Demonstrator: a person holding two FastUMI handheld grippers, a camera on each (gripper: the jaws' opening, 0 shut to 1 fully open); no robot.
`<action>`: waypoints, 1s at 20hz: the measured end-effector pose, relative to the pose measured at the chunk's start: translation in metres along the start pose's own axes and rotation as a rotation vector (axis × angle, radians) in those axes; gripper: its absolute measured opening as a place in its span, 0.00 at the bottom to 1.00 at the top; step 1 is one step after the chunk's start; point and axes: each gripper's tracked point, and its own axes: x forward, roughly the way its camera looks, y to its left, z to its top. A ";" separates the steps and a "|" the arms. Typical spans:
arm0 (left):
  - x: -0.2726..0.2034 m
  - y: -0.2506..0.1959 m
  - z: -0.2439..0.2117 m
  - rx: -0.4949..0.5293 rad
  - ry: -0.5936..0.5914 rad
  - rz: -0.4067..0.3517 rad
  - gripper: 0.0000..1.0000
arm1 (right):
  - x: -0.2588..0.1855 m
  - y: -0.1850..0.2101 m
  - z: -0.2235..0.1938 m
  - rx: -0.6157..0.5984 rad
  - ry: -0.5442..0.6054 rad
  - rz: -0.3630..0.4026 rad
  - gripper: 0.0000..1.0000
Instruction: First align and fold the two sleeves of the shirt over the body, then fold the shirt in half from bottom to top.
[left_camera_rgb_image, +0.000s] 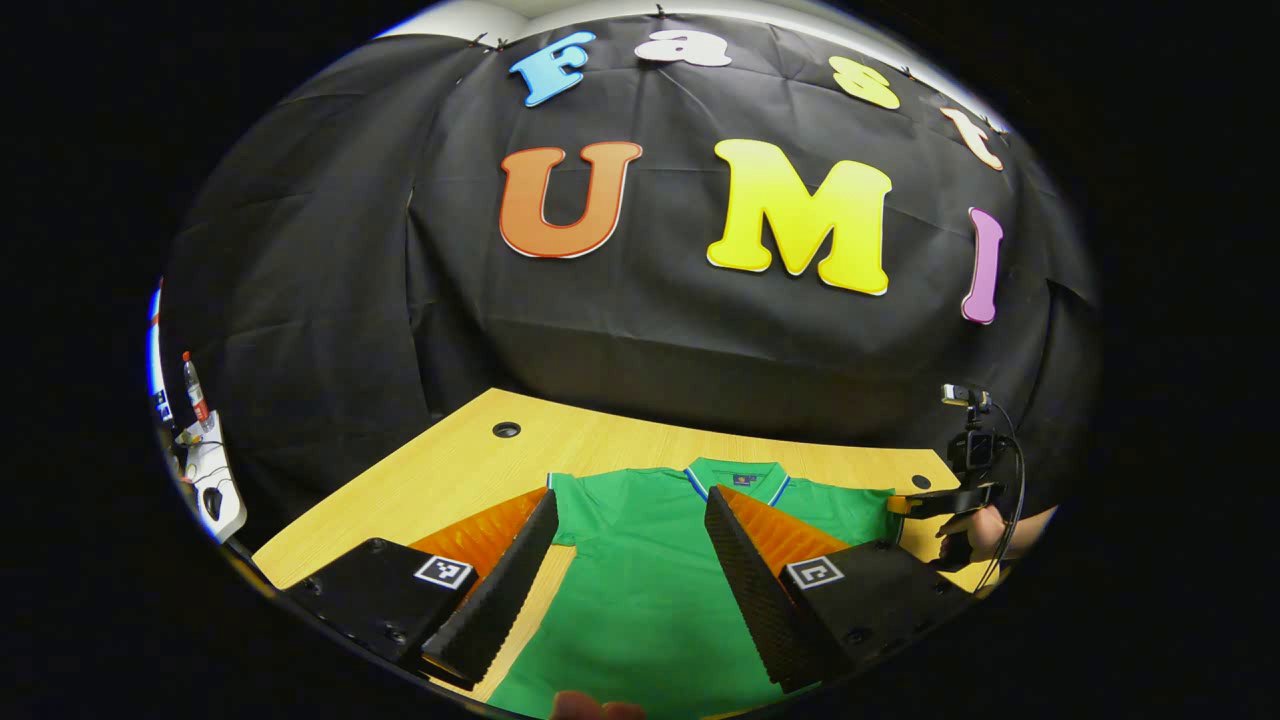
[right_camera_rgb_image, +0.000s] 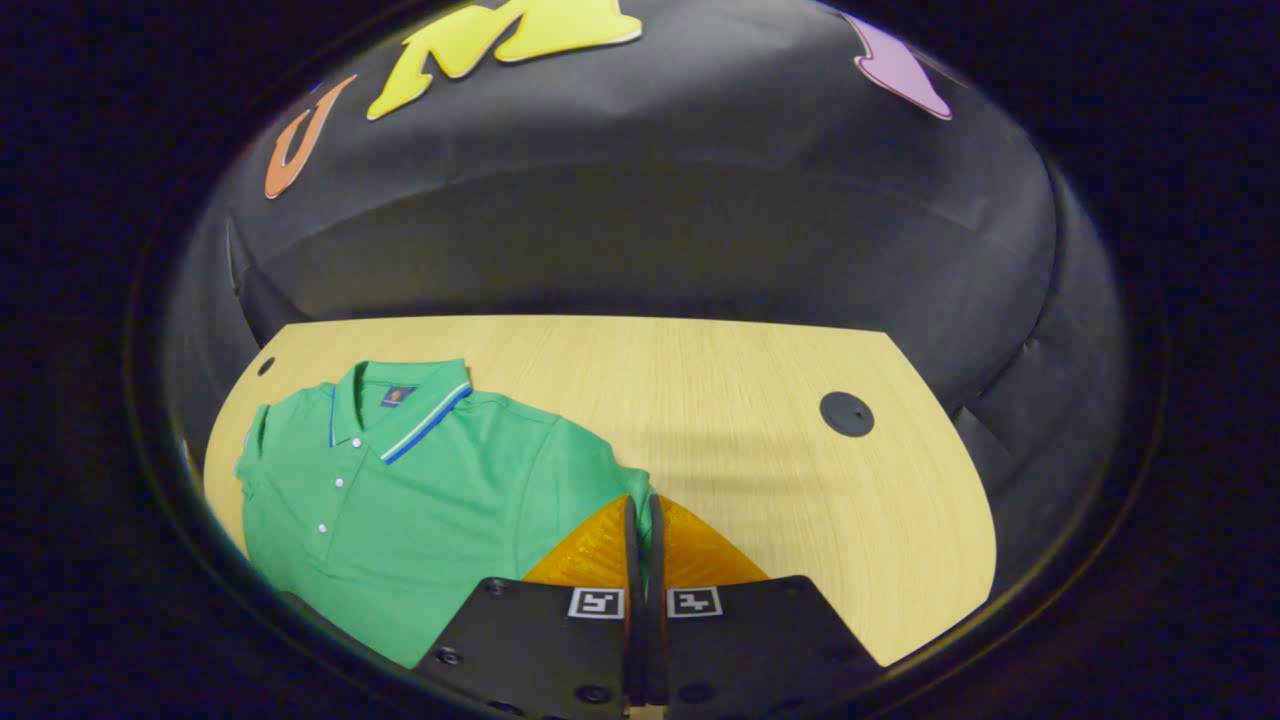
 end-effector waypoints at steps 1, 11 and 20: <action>0.000 0.007 -0.001 -0.007 -0.005 0.006 0.98 | -0.006 0.008 0.004 -0.015 -0.003 0.000 0.01; 0.001 0.098 -0.020 -0.055 -0.024 0.056 0.98 | -0.027 0.097 0.033 -0.031 0.004 0.004 0.01; -0.001 0.147 -0.034 -0.050 0.005 0.065 0.98 | 0.032 0.126 -0.002 0.002 0.129 -0.047 0.08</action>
